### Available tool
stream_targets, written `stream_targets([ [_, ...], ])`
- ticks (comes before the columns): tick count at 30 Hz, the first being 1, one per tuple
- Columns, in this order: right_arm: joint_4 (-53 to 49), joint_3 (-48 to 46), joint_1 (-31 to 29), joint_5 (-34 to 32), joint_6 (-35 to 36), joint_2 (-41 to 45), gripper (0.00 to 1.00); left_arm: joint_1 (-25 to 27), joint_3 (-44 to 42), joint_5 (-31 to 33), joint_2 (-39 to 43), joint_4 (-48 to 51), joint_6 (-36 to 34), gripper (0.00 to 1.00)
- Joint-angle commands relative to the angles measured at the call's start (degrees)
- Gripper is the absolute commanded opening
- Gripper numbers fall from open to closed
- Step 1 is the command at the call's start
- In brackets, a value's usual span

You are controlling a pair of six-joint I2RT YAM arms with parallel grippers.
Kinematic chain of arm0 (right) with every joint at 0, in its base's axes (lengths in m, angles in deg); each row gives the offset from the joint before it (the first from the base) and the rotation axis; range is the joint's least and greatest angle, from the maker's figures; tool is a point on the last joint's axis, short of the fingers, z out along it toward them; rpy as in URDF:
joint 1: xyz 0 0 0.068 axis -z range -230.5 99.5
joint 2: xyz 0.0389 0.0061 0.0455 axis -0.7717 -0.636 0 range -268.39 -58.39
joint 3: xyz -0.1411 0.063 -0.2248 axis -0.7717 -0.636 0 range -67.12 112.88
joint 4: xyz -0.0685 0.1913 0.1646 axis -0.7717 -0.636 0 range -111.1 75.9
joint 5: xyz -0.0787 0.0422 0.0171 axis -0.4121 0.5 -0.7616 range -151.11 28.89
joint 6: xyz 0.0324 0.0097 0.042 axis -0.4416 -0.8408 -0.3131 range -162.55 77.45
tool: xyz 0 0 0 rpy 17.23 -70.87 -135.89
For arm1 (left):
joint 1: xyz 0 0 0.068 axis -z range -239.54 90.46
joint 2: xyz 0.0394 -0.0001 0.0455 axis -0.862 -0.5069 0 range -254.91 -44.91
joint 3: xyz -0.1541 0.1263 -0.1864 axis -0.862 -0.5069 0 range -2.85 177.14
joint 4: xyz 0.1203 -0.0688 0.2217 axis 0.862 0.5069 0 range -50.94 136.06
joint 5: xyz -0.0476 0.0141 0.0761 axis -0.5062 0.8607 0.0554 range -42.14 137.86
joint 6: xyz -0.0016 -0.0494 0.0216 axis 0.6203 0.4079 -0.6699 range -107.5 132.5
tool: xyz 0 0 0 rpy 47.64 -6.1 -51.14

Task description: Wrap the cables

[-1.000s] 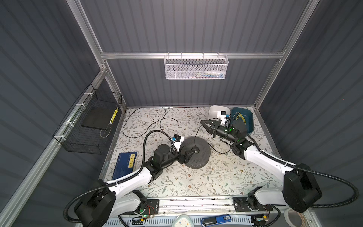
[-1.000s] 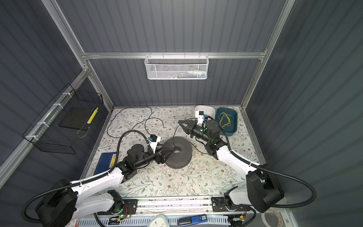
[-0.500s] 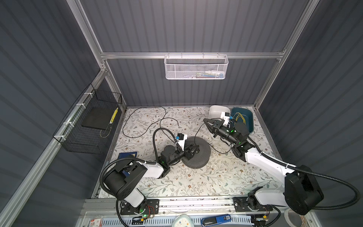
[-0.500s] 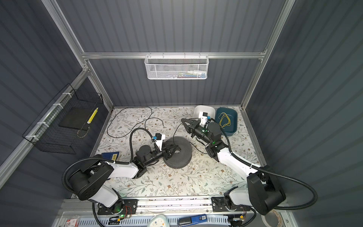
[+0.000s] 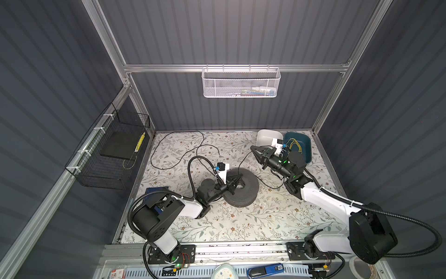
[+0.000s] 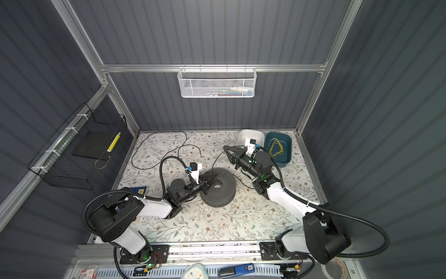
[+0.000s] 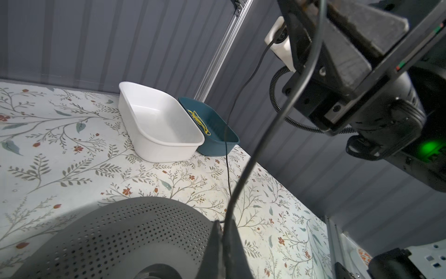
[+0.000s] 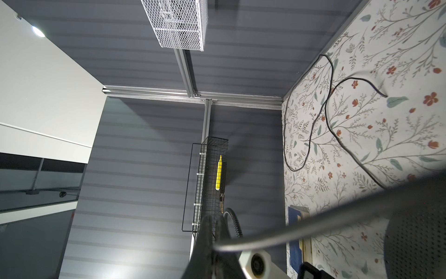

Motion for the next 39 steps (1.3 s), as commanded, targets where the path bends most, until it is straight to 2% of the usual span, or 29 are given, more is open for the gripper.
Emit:
stream_targets([
  [1,2.19,-0.19,0.11,-0.07,-0.02,-0.18,0.00,0.27,-0.05,-0.36,2.27,-0.29,-1.55,0.00],
  [3,0.96,0.13,0.22,0.25,0.90,-0.08,0.00,0.24,0.10,-1.18,3.60,2.03,-1.73,0.00],
  [4,-0.50,0.60,0.39,0.79,1.91,0.04,0.04,0.26,0.65,-2.18,4.69,4.67,-1.75,0.00],
  [6,-4.86,1.84,0.83,2.57,5.45,0.48,0.34,0.27,2.97,-3.94,7.44,13.41,-1.87,0.00],
  [7,-7.93,2.47,1.01,3.46,7.89,0.91,0.45,0.27,4.67,-4.49,9.29,19.80,-2.68,0.00],
  [10,-15.18,2.44,0.90,4.57,14.51,2.89,0.54,0.25,9.79,-4.24,13.80,36.60,-5.46,0.00],
  [12,-17.61,1.36,0.83,4.87,17.34,4.29,0.57,0.27,11.25,-4.31,15.69,41.58,-6.61,0.00],
  [17,-21.63,-0.47,0.20,6.83,22.00,5.97,0.59,0.27,14.19,-5.88,17.05,48.22,-8.52,0.00],
  [23,-19.64,0.47,0.09,9.02,22.75,4.81,0.58,0.27,14.65,-8.43,17.21,50.65,-9.21,0.00],
  [32,-15.99,2.67,0.00,9.49,20.17,-1.82,0.50,0.27,14.27,-8.51,18.96,51.97,-9.73,0.00],
  [35,-15.16,2.30,0.06,8.98,19.83,-2.61,0.43,0.27,14.41,-8.79,19.12,52.74,-10.29,0.00],
  [39,-13.66,2.22,0.17,7.83,19.54,-2.90,0.22,0.27,14.37,-9.35,19.16,53.11,-10.53,0.00],
])
